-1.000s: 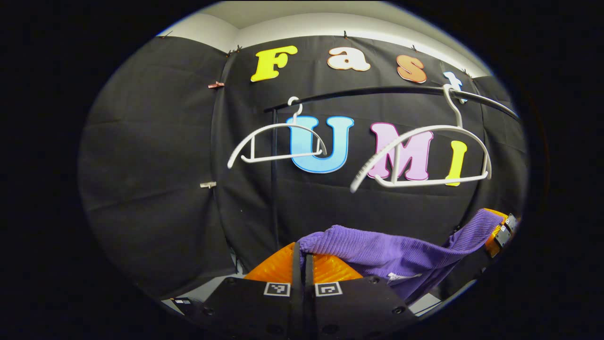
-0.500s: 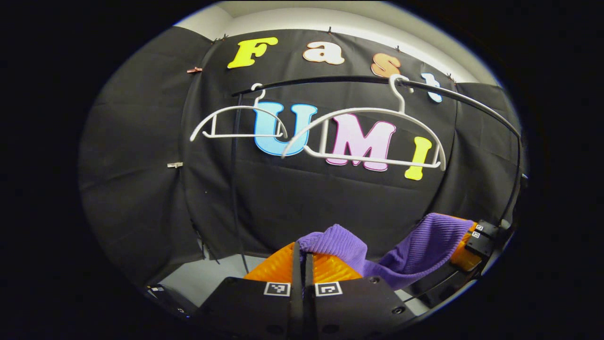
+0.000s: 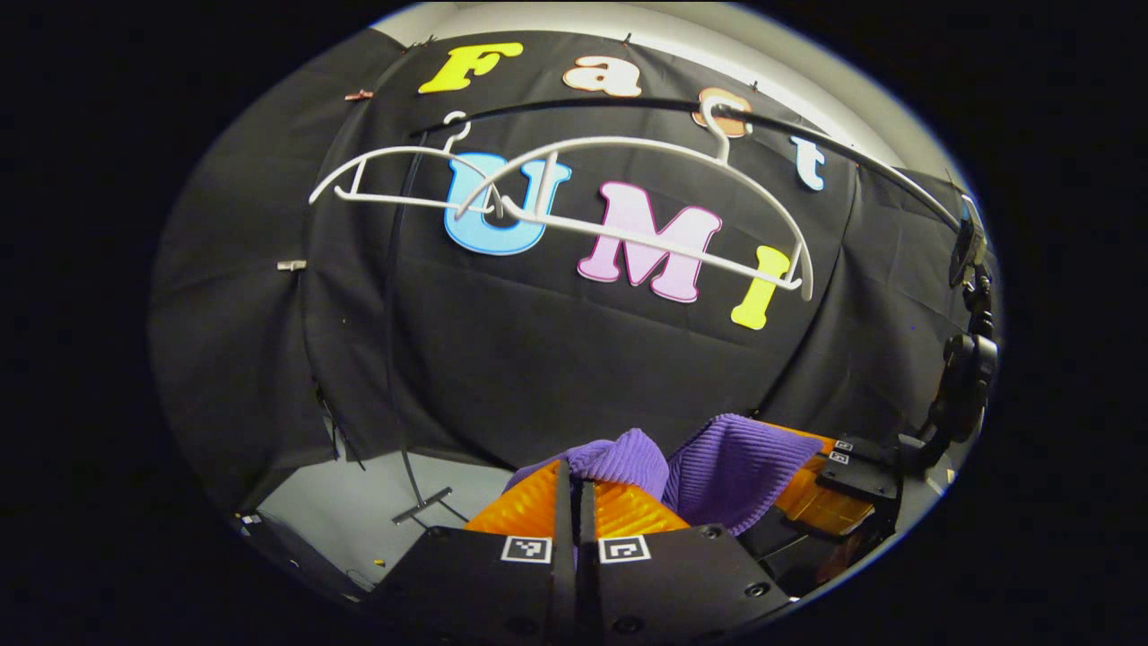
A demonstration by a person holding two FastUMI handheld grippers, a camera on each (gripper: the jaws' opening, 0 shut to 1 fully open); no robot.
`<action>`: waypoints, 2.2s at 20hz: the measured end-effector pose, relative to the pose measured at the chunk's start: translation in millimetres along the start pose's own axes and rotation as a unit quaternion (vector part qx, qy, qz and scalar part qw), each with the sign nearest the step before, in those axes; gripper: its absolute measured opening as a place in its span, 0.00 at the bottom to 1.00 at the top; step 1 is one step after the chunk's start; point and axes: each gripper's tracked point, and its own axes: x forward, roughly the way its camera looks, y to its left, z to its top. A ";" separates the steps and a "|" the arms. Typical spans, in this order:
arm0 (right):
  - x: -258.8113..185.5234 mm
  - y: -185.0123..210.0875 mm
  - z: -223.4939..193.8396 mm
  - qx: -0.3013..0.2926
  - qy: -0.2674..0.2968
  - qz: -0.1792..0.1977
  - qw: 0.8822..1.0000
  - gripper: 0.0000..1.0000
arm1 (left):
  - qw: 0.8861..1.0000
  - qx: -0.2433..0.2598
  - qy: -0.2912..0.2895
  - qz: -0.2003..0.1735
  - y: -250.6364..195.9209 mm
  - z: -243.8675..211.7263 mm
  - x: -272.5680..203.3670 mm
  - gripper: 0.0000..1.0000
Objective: Grasp the clothes on the hanger with both hands and then place them into the laundry hamper below.
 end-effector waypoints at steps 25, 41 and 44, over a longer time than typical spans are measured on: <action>-6.2 -81.2 -363.9 0.025 0.429 -0.070 0.900 0.07 | 0.912 0.026 0.399 0.096 68.0 -333.7 80.0 0.05; -8.9 -90.2 -352.7 0.030 0.420 -0.109 0.901 0.98 | 0.915 0.059 0.389 0.092 69.4 -333.9 80.0 0.80; -19.1 -88.0 -338.1 0.037 0.408 -0.117 0.905 0.99 | 0.919 0.056 0.380 0.088 70.5 -326.8 75.2 0.80</action>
